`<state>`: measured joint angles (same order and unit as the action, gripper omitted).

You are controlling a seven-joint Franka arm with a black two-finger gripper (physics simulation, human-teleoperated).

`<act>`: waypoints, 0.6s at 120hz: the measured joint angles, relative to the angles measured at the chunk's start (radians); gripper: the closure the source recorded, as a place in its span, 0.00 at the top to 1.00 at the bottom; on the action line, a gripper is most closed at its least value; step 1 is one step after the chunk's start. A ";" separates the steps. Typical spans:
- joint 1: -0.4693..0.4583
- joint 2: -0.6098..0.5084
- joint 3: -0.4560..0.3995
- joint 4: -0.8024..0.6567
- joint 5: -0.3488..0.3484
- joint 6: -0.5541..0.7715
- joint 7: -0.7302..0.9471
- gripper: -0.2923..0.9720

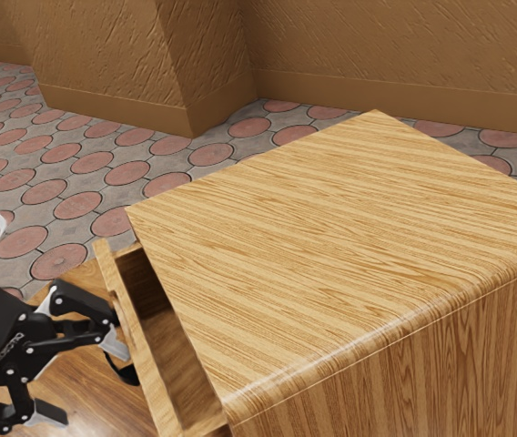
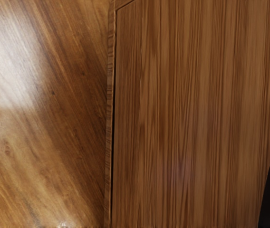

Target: Pull the drawer handle with one arm to open the drawer

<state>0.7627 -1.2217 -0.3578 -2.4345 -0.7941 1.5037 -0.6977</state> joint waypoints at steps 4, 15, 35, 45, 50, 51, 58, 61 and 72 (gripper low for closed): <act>0.000 -0.003 0.006 0.000 0.002 -0.003 0.000 0.76; -0.002 -0.011 0.034 -0.001 0.014 -0.013 0.001 0.76; -0.010 -0.019 0.057 -0.013 0.030 -0.025 0.001 0.76; -0.012 -0.027 0.060 -0.015 0.033 -0.030 0.002 0.76; -0.012 -0.033 0.062 -0.015 0.035 -0.033 0.002 0.76; -0.012 -0.034 0.063 -0.015 0.035 -0.033 0.002 0.76; -0.012 -0.041 0.066 -0.016 0.036 -0.038 0.002 0.76; -0.012 -0.043 0.071 -0.016 0.038 -0.040 0.002 0.76; -0.014 -0.057 0.085 -0.021 0.046 -0.048 0.003 0.76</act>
<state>0.7491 -1.2782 -0.2723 -2.4558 -0.7485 1.4553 -0.6951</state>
